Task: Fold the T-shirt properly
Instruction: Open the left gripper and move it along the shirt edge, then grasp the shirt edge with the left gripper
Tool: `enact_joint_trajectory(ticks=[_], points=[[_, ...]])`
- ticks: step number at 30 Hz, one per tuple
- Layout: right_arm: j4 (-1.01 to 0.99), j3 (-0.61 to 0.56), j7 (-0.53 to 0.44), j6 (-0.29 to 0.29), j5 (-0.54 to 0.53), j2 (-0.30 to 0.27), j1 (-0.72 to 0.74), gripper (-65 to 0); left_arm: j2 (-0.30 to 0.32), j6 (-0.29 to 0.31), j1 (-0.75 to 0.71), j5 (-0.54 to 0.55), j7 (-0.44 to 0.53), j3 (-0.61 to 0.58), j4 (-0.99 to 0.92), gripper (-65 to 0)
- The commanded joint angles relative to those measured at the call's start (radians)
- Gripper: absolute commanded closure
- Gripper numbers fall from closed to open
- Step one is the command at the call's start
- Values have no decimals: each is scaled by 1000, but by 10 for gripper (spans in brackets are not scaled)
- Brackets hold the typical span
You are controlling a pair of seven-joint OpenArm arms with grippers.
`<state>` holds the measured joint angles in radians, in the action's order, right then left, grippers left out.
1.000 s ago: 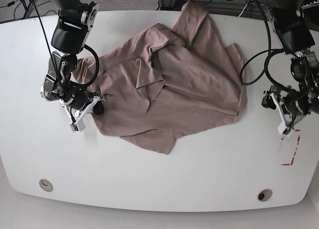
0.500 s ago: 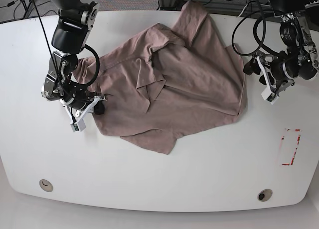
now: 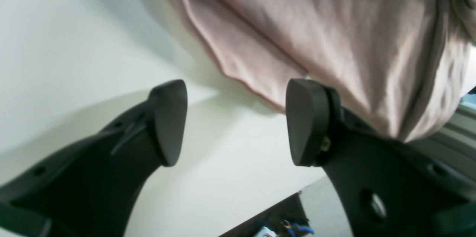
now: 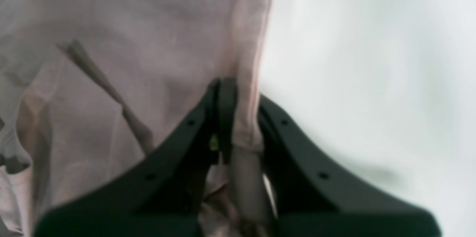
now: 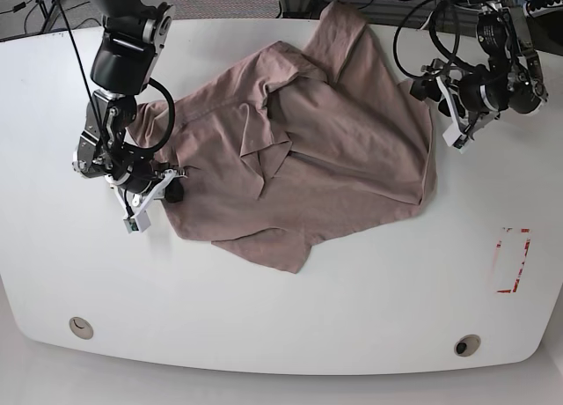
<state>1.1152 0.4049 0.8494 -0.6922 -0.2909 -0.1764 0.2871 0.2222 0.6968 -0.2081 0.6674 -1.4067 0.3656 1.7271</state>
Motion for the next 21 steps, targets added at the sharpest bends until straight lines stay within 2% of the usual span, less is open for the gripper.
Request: enact_joint_trajectory(ticks=[1, 7, 21], points=[[15, 1, -20, -6, -17, -10, 25, -29, -2, 1, 2, 15, 10, -7, 18, -393], [15, 1, -20, -6, -17, -10, 25, -29, -8, 1, 2, 12, 10, -64, 15, -393], [15, 2, -20, -6, -17, -12, 24, -29, -2, 1, -1, 7, 10, -70, -3, -390]])
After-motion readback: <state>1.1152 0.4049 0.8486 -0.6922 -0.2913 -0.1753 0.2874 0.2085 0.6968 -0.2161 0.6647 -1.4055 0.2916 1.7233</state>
